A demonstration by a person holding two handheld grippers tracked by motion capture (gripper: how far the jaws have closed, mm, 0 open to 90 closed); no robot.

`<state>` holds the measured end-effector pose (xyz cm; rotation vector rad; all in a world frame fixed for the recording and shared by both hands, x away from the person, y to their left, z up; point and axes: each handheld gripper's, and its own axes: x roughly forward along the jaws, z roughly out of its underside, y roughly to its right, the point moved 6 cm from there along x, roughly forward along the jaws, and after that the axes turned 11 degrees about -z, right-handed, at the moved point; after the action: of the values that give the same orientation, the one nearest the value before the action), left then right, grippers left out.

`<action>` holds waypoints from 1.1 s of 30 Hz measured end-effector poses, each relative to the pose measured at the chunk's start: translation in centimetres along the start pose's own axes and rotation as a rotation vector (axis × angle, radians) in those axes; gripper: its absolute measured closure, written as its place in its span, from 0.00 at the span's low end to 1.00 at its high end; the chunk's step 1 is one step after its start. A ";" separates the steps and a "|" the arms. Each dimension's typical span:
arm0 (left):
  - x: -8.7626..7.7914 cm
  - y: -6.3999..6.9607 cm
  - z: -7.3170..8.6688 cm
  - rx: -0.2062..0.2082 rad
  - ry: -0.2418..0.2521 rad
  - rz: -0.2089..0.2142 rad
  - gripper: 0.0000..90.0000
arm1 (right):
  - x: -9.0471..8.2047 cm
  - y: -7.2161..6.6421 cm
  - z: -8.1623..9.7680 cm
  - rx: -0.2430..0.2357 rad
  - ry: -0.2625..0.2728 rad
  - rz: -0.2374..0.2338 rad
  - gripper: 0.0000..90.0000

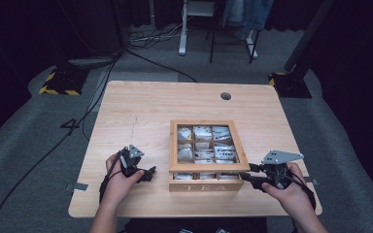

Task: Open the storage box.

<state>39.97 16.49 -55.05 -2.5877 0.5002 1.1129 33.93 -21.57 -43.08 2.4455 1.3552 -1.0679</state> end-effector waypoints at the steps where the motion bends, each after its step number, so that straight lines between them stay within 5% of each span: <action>1: 0.0 0.0 0.0 0.006 -0.001 0.000 0.01 | 0.0 0.0 -0.1 -0.001 0.003 0.000 0.64; 33: -0.6 0.7 0.5 0.034 0.005 0.026 0.01 | -0.7 1.3 -3.5 0.016 0.129 0.043 0.68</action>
<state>38.96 16.21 -55.04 -2.5624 0.5502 1.0973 36.51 -21.25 -40.29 2.5828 1.3282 -0.9291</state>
